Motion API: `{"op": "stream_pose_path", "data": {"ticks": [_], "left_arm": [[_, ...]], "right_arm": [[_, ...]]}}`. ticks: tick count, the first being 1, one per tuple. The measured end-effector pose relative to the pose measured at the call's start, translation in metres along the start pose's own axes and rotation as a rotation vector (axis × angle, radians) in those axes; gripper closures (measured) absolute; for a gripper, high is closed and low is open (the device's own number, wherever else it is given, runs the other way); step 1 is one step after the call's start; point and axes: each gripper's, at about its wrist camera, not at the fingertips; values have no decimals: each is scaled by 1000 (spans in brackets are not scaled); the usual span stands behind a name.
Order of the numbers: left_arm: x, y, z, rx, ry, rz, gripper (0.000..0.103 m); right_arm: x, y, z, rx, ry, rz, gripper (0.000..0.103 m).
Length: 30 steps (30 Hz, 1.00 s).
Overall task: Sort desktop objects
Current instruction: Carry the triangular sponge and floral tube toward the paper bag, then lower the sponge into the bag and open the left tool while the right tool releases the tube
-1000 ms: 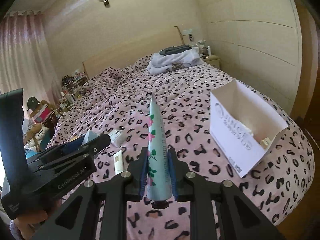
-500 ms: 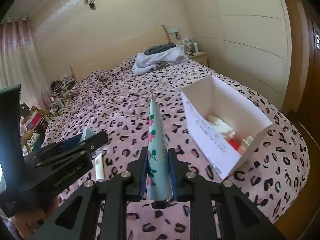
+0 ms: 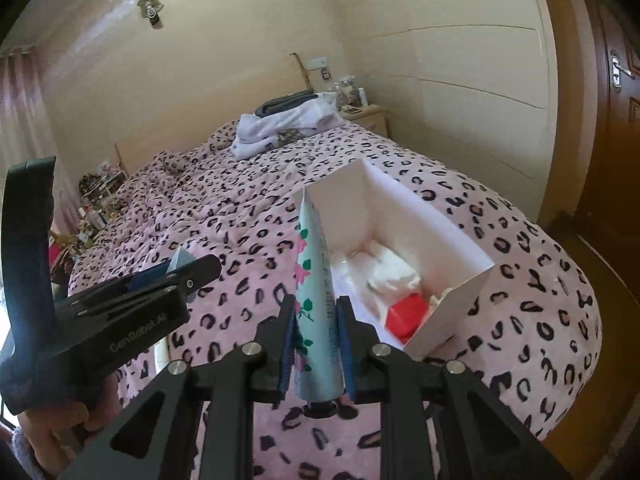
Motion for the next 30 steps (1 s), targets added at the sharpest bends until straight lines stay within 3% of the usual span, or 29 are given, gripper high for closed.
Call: {"op": "stream_pose_path", "data": {"ticks": [12,30], "left_arm": [[21,-30,22,-18,-49,-16,61],[79,-76,56,-164,-89,-52,61]], "right_arm": [[21,-20,23,-21,-18,-6,83],[50,-48,34,-55,2,-46,83]]}}
Point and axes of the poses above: each gripper's, at about its wrist camera, not at the fingertips, and y roughly against the way its jaws point, z to its right, x to its top, and after that the axes turned 13 degrees about -x, right-handed
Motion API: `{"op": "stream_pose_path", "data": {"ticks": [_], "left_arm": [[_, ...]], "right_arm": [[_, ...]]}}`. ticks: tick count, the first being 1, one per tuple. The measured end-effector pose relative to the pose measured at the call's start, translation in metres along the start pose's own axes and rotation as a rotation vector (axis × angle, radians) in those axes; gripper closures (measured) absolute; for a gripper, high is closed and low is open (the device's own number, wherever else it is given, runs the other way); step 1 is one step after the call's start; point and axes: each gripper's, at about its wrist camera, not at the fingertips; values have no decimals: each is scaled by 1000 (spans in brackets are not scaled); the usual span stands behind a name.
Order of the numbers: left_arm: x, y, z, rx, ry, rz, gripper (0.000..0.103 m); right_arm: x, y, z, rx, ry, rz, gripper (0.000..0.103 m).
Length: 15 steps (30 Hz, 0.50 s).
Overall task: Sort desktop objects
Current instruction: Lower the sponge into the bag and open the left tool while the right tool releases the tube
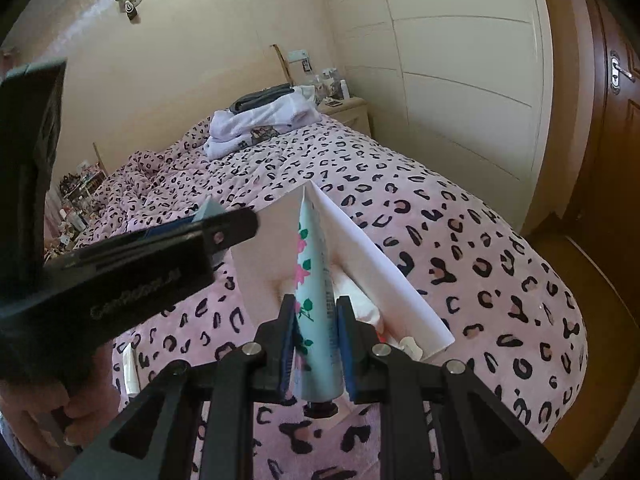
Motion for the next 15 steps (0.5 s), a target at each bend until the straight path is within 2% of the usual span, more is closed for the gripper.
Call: {"op": "stream_pose_path", "data": {"ticks": [5,15], "left_arm": [[7,-26,6,-37,-21,-37,61],[-5,-67,-7,-45,-8,-97,61]], "right_arm": [[1,-15,-3,-12,5,-26,83],[-7,-45,-2,-44,12,-69,83]]}}
Point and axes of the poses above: each gripper's, at about its wrist camera, not at the fingertips, and y roughly against the way its jaws point, z to its right, x to its top, and after that the axes turned 13 degrees about -x, right-handed
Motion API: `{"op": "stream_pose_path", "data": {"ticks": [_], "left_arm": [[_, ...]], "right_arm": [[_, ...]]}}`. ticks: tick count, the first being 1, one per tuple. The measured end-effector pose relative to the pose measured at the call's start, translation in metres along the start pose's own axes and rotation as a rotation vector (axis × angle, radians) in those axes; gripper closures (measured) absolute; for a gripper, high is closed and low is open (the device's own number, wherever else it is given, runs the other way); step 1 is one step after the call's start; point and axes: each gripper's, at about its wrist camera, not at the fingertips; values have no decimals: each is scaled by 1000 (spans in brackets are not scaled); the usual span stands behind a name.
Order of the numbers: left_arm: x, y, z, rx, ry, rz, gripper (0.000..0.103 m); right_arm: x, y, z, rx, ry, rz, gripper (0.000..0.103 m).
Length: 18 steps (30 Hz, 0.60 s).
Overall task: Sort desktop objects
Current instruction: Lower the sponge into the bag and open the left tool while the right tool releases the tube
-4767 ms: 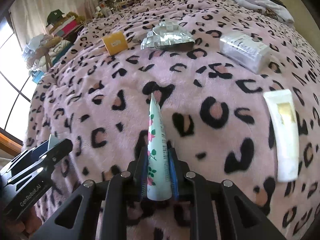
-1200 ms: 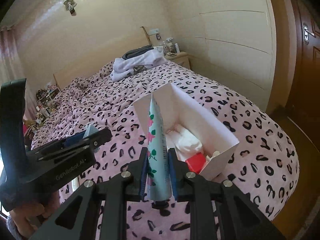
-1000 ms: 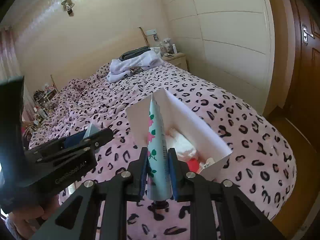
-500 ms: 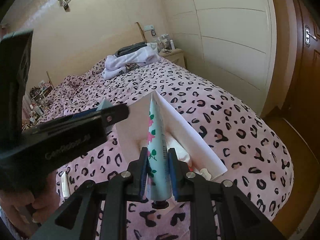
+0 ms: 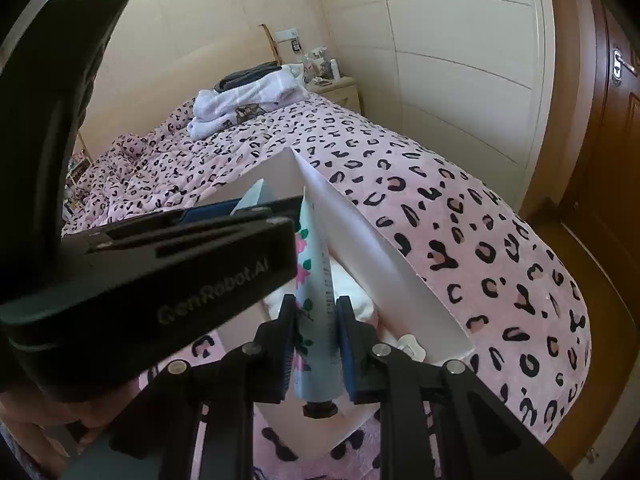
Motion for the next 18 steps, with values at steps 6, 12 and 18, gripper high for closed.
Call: {"op": "stream_pose_path", "data": {"ticks": [6,12,18], "left_arm": [[-6,-17,-11,-2,26,-31,61],[-6,-17,-10,6,5,-35,61],[-4,-1,-12,14,14,-9,50]], "right_arm": [[-3,-14,1,-5,0,-25,83],[-4,-20,-2,-42,27,-25,82],[-3,-15,-3,-59,41,-32,79]]}}
Point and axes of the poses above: each gripper's, at about its wrist camera, not at the fingertips, and y roughly against the way its jaws point, z to its right, x to its top, and after that the axes turned 13 degrees about -x, right-handed
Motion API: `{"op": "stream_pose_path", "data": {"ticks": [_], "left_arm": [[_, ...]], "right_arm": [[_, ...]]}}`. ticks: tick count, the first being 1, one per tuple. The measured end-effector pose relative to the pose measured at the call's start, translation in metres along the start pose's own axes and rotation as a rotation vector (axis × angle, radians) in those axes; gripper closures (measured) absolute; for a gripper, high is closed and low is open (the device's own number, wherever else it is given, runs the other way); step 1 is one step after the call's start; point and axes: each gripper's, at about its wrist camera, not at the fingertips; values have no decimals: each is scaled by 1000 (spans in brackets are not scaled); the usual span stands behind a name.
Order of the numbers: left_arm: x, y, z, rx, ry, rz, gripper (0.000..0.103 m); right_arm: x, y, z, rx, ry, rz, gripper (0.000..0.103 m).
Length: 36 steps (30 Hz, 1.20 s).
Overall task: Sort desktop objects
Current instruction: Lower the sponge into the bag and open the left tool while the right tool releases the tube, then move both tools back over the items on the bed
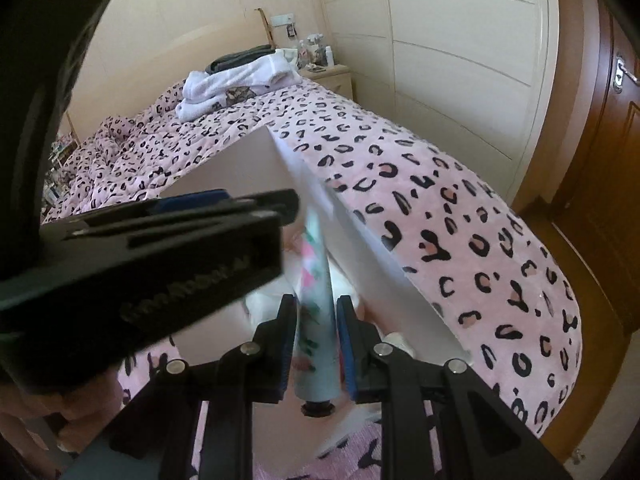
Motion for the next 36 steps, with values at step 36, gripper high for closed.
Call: {"op": "stream_pose_path", "data": {"ticks": [36], "left_arm": [[-216,362,-155,408,373,254,39]], "right_arm": [[-63,197,-232,393,169,145,67]]}}
Point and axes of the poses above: each gripper's, at about its wrist camera, not at the fingertips, and y roughly against the way its jaws point, z to its right, x to its top, and after that the axes turned 13 degrees about -x, right-handed
